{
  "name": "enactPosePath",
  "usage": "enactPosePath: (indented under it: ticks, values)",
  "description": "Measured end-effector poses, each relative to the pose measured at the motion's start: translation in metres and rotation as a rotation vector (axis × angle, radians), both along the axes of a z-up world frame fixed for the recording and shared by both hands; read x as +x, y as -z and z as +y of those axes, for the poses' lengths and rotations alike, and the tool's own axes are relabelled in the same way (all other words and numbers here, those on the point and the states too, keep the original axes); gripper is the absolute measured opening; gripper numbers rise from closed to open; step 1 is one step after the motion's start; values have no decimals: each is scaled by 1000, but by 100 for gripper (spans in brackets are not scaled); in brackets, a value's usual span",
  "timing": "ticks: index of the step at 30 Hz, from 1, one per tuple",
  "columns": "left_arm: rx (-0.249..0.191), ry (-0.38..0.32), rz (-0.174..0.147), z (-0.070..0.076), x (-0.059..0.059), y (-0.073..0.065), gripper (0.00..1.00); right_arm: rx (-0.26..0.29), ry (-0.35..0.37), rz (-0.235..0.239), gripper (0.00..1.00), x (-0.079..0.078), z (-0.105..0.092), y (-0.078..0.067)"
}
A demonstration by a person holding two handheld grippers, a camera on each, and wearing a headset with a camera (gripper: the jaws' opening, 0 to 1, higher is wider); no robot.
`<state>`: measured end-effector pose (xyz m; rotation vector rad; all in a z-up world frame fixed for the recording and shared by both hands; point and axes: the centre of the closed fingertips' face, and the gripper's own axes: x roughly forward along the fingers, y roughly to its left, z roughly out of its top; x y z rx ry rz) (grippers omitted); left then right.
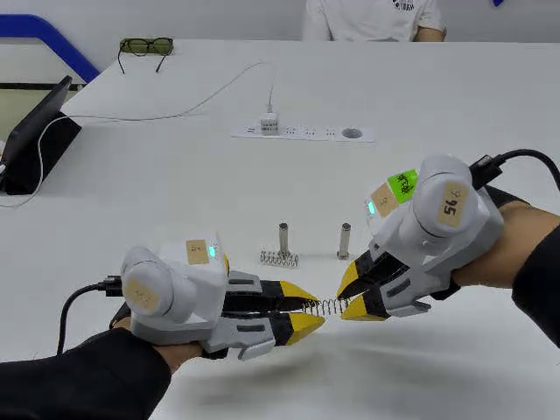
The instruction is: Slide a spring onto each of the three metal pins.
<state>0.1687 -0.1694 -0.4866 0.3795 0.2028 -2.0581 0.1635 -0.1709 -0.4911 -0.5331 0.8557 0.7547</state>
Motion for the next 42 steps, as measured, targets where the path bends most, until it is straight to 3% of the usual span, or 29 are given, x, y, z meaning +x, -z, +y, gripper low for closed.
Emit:
enactPosePath:
  ticks: [11,19,27,42]
  values:
    - [-18,9,11,0,-3,-8,11,22,25,19,14,-2,-1,5]
    - [-21,11,13,0,-4,-9,11,32,36,5,12,-3,-2,0]
    - [-22,7,13,0,-3,-9,11,59,48,-36,12,2,0,-23]
    - [-20,1,8,0,-1,-8,11,127,30,-91,12,11,20,-44]
